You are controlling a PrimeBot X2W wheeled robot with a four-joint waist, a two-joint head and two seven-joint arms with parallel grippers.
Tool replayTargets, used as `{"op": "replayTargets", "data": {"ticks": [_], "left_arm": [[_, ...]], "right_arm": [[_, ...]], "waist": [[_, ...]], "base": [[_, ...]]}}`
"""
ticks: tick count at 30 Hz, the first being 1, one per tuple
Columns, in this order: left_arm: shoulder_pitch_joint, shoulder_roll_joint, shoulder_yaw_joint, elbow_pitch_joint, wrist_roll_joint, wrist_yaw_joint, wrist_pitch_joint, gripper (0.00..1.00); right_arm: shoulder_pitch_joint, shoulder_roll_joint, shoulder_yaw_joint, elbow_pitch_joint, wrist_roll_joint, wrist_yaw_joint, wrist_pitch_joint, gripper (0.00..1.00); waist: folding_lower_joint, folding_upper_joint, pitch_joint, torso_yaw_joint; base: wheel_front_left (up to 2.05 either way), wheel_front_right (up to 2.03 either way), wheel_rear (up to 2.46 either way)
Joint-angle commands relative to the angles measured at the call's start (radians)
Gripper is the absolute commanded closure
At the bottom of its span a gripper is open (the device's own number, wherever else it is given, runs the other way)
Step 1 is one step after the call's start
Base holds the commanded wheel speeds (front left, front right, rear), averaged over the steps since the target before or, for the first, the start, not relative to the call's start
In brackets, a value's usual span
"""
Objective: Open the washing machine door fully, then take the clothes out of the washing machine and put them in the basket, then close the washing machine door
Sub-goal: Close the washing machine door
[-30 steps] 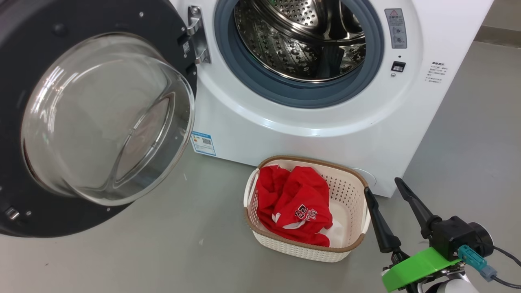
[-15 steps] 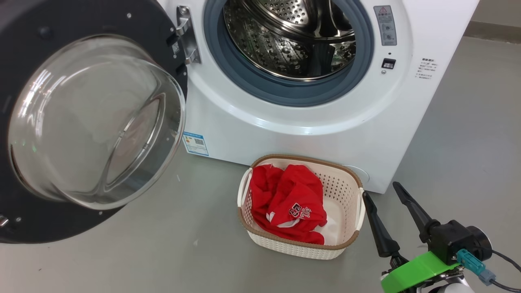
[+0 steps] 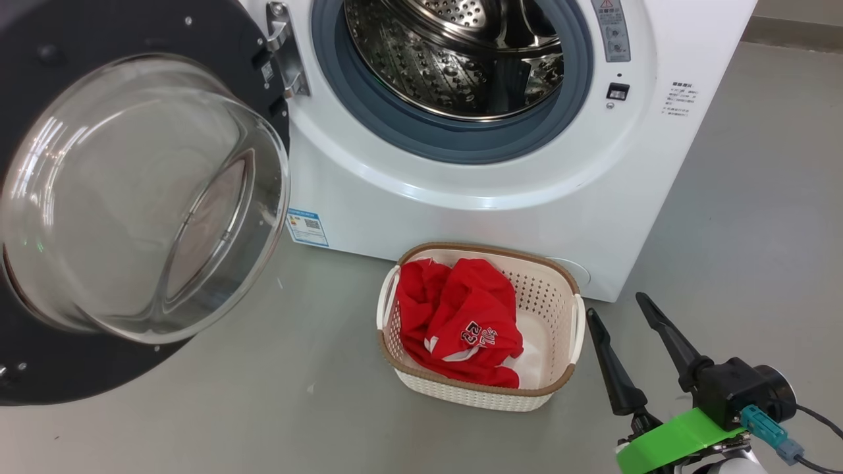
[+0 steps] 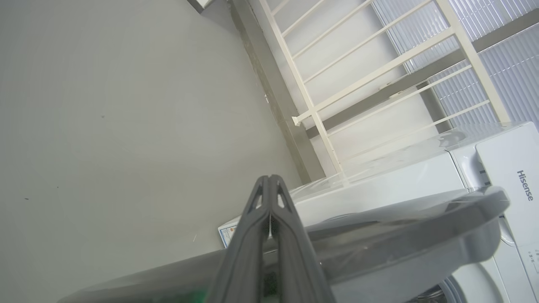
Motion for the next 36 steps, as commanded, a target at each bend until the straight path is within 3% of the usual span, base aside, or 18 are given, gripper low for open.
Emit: {"op": "replayTargets", "data": {"ticks": [1,16,29,36], "left_arm": [[0.029,0.028,-0.005,-0.028,-0.017,-0.012,0.025,1.00],[0.174,-0.104,-0.059,-0.276,-0.166,-0.013,0.136,1.00],[0.239,-0.220,-0.008,-0.431,-0.331,-0.011,0.220,1.00],[0.282,-0.287,0.002,-0.532,-0.370,0.020,0.263,1.00]], "right_arm": [[-0.030,-0.007,0.019,-0.027,-0.002,0.005,-0.011,0.00],[-0.021,-0.007,0.005,-0.016,0.011,0.005,-0.027,0.00],[-0.020,-0.007,0.004,-0.001,0.010,0.005,-0.033,0.00],[-0.015,-0.007,0.008,0.013,0.020,0.005,-0.038,0.00]], "waist": [[0.0000,0.0000,0.001,0.003],[0.0000,0.0000,0.000,0.060],[0.0000,0.0000,-0.012,0.100],[0.0000,0.0000,-0.019,0.110]], "base": [[0.00,0.00,0.00],[0.00,0.00,0.00],[0.00,0.00,0.00],[0.00,0.00,0.00]]}}
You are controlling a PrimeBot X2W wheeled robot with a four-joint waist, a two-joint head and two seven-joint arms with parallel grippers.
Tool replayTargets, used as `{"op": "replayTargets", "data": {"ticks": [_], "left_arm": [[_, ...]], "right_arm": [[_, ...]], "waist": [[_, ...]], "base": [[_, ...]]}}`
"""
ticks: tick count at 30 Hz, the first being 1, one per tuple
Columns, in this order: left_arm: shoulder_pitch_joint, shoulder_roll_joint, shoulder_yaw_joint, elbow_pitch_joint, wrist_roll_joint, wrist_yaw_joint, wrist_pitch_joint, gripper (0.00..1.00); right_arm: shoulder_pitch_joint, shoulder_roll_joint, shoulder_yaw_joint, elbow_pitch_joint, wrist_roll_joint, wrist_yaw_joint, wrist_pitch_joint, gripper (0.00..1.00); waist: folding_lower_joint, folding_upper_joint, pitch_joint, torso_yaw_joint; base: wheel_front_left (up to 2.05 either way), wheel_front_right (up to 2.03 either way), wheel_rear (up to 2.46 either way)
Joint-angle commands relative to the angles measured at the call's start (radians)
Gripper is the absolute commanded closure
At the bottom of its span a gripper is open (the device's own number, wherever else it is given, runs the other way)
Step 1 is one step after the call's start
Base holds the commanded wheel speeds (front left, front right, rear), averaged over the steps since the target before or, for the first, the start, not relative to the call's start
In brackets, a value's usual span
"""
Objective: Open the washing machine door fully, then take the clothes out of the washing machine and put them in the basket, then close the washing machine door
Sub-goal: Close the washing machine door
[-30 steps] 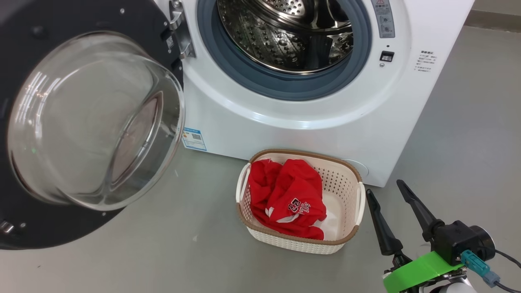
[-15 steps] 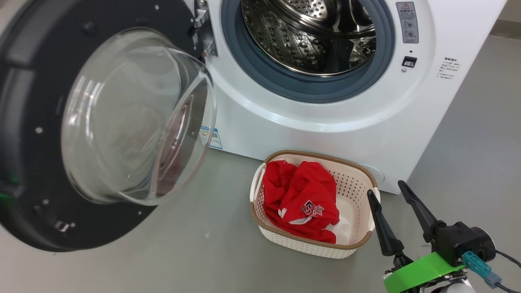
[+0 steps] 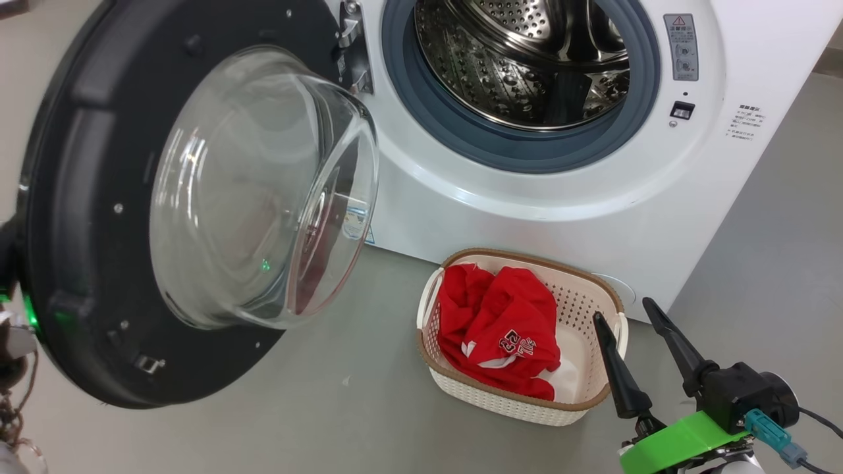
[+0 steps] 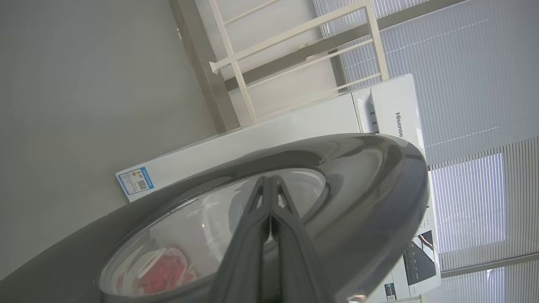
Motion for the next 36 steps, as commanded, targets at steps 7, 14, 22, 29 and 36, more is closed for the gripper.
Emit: {"op": "replayTargets", "data": {"ticks": [7,14,22,29,36], "left_arm": [[0.076,-0.049,-0.015,-0.153,-0.013,0.038,0.061,1.00],[0.136,-0.114,-0.043,-0.337,-0.049,0.089,0.092,1.00],[0.252,-0.132,-0.128,-0.557,-0.128,0.171,0.110,1.00],[0.358,-0.132,-0.273,-0.710,-0.256,0.235,0.021,1.00],[0.410,-0.132,-0.346,-0.785,-0.313,0.256,-0.041,1.00]], "right_arm": [[-0.017,-0.007,0.030,-0.014,0.018,0.005,-0.014,0.00],[-0.013,-0.007,0.037,-0.011,0.033,0.005,-0.016,0.00],[-0.007,-0.007,0.034,-0.010,0.048,0.005,-0.017,0.00],[-0.013,-0.007,0.027,-0.016,0.049,0.005,-0.017,0.00],[-0.017,-0.007,0.023,-0.017,0.051,0.005,-0.017,0.00]], "waist": [[0.0000,0.0000,-0.007,-0.003],[0.0000,0.0000,-0.015,-0.014],[0.0000,0.0000,-0.022,-0.048],[0.0000,0.0000,-0.012,-0.090],[0.0000,0.0000,-0.005,-0.131]], "base": [[0.00,0.00,0.00],[0.00,0.00,0.00],[0.00,0.00,0.00],[0.00,0.00,0.00],[0.00,0.00,0.00]]}}
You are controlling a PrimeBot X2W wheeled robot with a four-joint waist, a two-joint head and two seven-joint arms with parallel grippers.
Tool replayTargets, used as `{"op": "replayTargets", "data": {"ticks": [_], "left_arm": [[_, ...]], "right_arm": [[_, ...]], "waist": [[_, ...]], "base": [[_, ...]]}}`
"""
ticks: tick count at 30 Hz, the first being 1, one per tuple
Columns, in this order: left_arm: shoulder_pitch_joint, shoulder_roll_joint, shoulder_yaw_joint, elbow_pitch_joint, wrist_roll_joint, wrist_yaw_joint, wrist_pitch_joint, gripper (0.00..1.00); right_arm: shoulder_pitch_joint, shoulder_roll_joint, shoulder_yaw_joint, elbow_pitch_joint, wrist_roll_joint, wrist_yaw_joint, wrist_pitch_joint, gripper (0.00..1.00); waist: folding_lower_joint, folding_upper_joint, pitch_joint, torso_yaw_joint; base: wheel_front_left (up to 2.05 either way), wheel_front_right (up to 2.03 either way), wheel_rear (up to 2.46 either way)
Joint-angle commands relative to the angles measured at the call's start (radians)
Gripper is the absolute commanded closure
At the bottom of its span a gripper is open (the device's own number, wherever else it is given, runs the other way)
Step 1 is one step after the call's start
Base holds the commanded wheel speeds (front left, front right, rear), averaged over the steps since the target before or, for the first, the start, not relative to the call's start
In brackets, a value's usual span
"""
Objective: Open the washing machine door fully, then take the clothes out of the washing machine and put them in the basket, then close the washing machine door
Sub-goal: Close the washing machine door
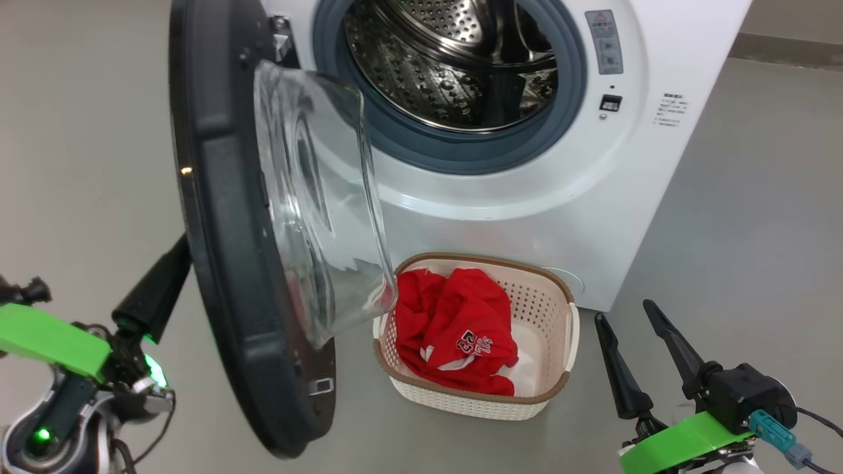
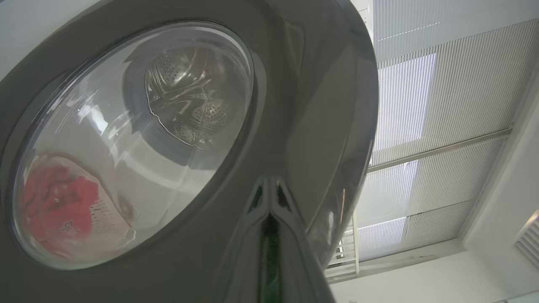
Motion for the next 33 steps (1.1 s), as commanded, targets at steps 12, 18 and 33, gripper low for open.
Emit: {"op": "replayTargets", "data": {"ticks": [12,18,33], "left_arm": [[0.027,0.016,-0.086,-0.114,-0.094,0.011,-0.074,1.00],[0.024,0.016,-0.119,-0.095,-0.148,-0.003,-0.102,1.00],[-0.034,0.016,-0.158,-0.004,-0.209,-0.071,-0.187,1.00]], "right_arm": [[-0.031,-0.007,0.018,-0.027,0.012,0.005,-0.009,0.00],[-0.035,-0.007,0.018,-0.025,0.028,0.005,-0.009,0.00],[-0.047,-0.007,0.013,-0.010,0.037,0.005,-0.009,0.00]], "waist": [[0.0000,0.0000,0.020,-0.092],[0.0000,0.0000,0.026,-0.139],[0.0000,0.0000,0.056,-0.263]], "base": [[0.00,0.00,0.00],[0.00,0.00,0.00],[0.00,0.00,0.00]]}}
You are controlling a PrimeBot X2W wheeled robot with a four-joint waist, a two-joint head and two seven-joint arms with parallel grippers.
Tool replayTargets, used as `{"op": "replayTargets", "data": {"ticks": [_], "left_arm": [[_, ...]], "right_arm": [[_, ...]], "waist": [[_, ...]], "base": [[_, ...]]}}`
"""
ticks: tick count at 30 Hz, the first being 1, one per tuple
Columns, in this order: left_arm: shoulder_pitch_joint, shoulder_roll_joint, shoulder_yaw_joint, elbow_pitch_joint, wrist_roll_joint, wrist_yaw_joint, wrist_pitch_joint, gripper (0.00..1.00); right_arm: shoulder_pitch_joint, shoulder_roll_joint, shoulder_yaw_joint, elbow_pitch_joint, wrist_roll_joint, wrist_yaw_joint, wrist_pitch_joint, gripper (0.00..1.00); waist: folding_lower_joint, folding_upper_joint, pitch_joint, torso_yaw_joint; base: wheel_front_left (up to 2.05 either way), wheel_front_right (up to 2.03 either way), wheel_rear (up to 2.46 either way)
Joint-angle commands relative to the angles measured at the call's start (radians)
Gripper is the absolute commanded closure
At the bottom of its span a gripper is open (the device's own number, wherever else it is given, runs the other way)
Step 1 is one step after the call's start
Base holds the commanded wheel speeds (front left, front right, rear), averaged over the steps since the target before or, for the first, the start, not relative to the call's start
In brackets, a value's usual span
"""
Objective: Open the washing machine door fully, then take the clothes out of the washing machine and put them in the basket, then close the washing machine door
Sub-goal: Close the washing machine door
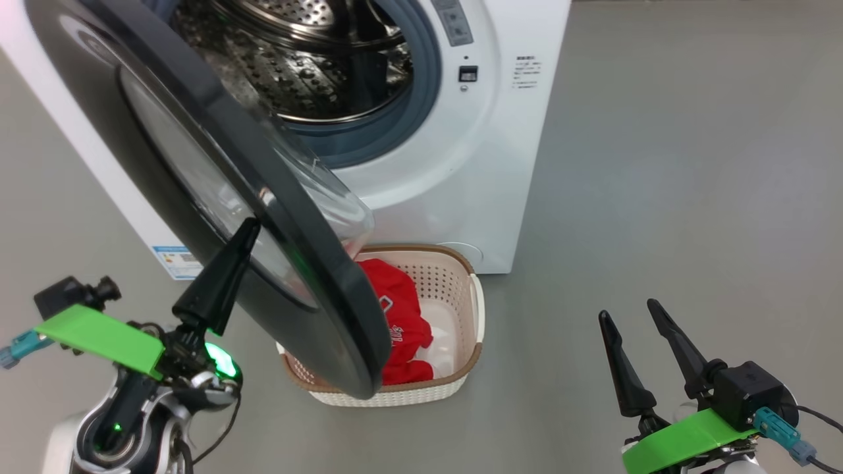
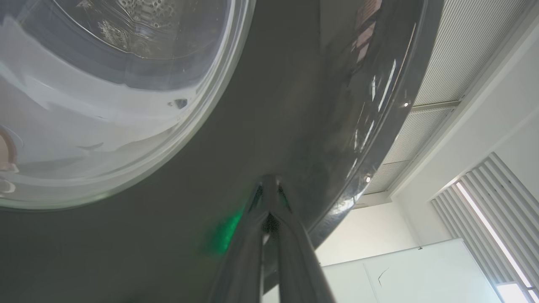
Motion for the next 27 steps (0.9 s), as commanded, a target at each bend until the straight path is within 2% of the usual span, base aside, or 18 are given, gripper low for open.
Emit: {"op": "replayTargets", "data": {"ticks": [1,9,27], "left_arm": [[-0.053,0.015,0.012,-0.019,-0.012,-0.016,-0.006,1.00],[-0.113,0.015,-0.026,0.017,-0.044,-0.051,-0.041,1.00],[-0.300,0.015,-0.092,0.171,-0.040,-0.110,-0.157,1.00]], "right_arm": [[-0.044,-0.007,0.020,-0.022,0.013,0.005,-0.009,0.00],[-0.054,-0.007,0.021,-0.024,0.013,0.005,-0.009,0.00],[-0.091,-0.007,0.034,-0.031,0.009,0.005,-0.009,0.00]], "waist": [[0.0000,0.0000,0.015,-0.030],[0.0000,0.0000,0.039,-0.071],[0.0000,0.0000,0.127,-0.131]], "base": [[0.00,0.00,0.00],[0.00,0.00,0.00],[0.00,0.00,0.00]]}}
